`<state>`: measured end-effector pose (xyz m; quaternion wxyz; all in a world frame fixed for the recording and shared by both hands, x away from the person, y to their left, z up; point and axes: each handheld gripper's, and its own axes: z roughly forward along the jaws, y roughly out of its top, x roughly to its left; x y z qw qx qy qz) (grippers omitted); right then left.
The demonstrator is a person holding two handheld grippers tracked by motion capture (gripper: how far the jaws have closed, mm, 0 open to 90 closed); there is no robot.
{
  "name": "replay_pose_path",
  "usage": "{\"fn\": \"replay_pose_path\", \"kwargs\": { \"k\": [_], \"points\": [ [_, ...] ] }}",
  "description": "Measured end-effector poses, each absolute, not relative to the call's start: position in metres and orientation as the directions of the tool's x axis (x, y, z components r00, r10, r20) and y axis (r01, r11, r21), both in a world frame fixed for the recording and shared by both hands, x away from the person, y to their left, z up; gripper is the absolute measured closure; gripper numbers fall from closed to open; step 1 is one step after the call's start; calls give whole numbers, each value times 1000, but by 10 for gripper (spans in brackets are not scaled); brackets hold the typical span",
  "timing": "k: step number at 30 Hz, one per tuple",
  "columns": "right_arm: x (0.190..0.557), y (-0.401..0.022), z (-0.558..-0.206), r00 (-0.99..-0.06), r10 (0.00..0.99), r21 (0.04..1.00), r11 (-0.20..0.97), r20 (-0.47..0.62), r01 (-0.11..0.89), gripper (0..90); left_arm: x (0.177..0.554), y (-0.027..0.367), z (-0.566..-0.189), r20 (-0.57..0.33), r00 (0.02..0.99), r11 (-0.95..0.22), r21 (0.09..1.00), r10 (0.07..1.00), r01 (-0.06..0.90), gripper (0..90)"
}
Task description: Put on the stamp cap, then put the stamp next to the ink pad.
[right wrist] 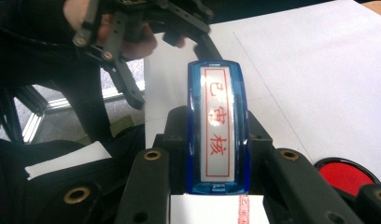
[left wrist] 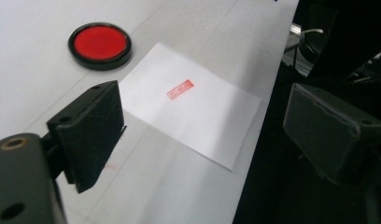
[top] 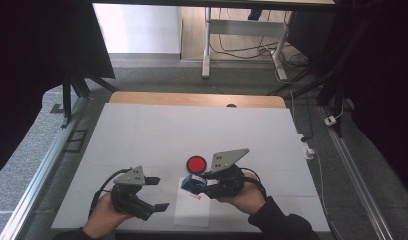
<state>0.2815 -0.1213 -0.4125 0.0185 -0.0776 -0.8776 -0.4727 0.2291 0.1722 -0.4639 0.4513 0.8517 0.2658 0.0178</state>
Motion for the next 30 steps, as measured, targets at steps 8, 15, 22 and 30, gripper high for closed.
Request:
{"fn": "replay_pose_path", "kwargs": {
  "k": [8, 15, 22, 30],
  "points": [
    [283, -124, -412, -984, 143, 822, 546, 102, 165, 697, 218, 189, -466, -221, 818, -409, 778, 532, 477, 62],
    [285, -127, -413, -979, 179, 821, 542, 99, 182, 697, 211, 202, -468, -221, 776, -378, 774, 590, 508, 33],
    [289, -132, -411, -970, 223, 817, 539, 96, 205, 697, 203, 218, -470, -241, 736, -335, 772, 632, 541, 22],
    [292, -140, -412, -957, 280, 806, 549, 72, 222, 697, 191, 236, -475, -242, 698, -308, 767, 674, 563, 6]
  ]
}}
